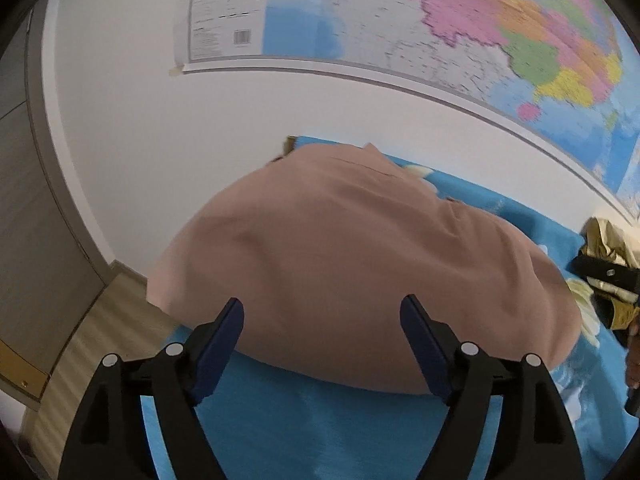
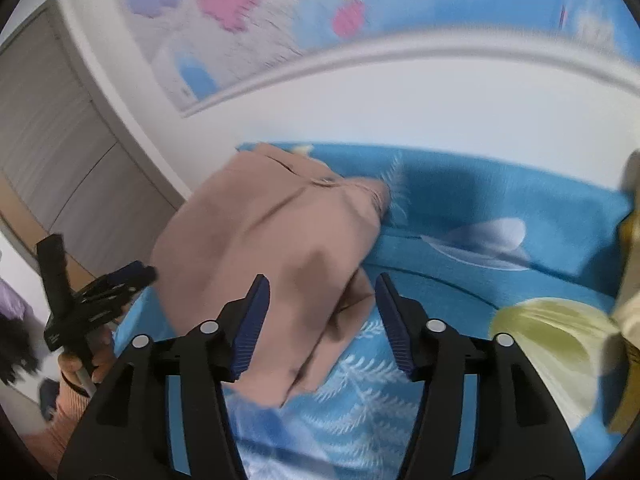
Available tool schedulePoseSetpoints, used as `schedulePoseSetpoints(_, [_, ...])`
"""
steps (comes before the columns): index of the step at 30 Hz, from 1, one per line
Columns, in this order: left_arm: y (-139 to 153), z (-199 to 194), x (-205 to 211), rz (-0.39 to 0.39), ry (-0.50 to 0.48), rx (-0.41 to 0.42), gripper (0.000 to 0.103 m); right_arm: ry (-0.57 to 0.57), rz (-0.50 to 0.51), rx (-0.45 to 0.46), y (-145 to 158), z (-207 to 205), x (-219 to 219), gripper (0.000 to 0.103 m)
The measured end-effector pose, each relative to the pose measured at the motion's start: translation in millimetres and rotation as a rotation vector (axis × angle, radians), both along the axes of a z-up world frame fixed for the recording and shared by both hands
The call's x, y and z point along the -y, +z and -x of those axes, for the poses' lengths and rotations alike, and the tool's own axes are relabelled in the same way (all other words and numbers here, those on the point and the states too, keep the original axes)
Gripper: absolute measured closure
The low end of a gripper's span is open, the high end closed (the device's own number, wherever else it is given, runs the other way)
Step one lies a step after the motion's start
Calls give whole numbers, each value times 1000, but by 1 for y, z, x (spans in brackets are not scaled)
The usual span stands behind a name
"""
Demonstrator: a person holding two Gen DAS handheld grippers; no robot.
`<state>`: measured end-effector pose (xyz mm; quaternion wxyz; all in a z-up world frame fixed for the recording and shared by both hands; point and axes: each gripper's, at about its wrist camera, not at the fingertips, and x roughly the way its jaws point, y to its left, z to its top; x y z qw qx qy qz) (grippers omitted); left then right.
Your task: Fold large clothes
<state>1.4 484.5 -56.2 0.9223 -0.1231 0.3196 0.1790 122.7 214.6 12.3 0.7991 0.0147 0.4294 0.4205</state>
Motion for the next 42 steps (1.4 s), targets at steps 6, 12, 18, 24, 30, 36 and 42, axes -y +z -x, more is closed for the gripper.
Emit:
schedulePoseSetpoints(6, [-16, -6, 21, -1, -9, -27, 18, 148, 89, 103, -11, 45, -24, 49])
schedulePoseSetpoints(12, [-25, -17, 29, -43, 15, -59, 10, 157, 185, 67, -50, 46, -41, 51])
schedulePoseSetpoints(18, [-21, -16, 32, -50, 32, -73, 9, 150, 159, 53, -48, 45, -36, 50])
schedulePoseSetpoints(24, [-10, -6, 49, -89, 50, -56, 7, 146, 131, 83, -34, 59, -24, 43])
schedulePoseSetpoints(30, [-1, 4, 69, -100, 51, -45, 7, 148, 128, 121, -27, 75, -17, 29])
schedulePoseSetpoints(36, [-5, 11, 82, -25, 44, -42, 7, 138, 117, 162, -23, 85, -9, 19])
schedulePoseSetpoints(42, [-6, 17, 96, -19, 68, -42, 7, 126, 97, 157, -26, 88, -1, 13])
